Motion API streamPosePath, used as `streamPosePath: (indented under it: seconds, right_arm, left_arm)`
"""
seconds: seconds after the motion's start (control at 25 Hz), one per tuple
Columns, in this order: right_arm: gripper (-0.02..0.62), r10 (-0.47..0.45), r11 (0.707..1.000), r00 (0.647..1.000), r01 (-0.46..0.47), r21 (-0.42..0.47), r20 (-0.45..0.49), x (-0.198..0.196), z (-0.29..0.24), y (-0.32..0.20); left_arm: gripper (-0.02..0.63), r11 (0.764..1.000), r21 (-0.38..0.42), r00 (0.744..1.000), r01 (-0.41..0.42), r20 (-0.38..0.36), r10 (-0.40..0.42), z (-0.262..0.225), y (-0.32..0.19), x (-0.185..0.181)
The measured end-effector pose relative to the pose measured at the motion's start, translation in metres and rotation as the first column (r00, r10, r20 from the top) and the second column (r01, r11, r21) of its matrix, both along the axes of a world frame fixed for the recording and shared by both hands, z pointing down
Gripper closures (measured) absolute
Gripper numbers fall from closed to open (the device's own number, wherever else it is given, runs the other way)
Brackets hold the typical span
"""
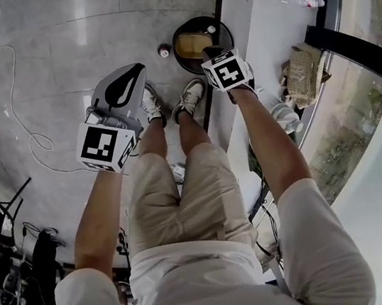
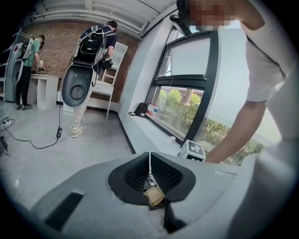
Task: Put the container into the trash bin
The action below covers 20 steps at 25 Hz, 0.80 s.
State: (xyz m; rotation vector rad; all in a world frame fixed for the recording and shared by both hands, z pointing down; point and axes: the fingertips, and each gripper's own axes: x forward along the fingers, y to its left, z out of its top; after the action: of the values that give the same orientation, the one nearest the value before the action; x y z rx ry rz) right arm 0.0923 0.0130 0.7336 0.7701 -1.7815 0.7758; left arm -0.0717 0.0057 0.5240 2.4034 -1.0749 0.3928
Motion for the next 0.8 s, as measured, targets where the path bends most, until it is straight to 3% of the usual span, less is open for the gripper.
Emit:
streamPosePath:
  seconds: [0.4, 0.64, 0.8]
  right_arm:
    - [0.595, 0.132, 0.986, 0.988, -0.14, 0.094, 0.083, 0.015, -0.1, -0.008]
    - [0.595, 0.285, 0.934, 0.939, -0.317, 0.165, 0.19, 0.034, -0.181, -0.029]
    - [0.595, 0.284, 0.91, 0.927, -0.341, 0.236, 0.245, 0.039, -0.247, -0.048]
  left_arm:
    - [0.58, 0.998, 0.059, 1.0, 0.009, 0.011, -0.009, -0.077, -0.009, 0.008]
    - [0.58, 0.993, 0.11, 1.0, 0.028, 0.005, -0.028, -0.143, -0.013, 0.013]
    - [0.58, 0.986, 0.169, 1.0, 0.014, 0.005, -0.016, -0.195, -0.02, 0.017]
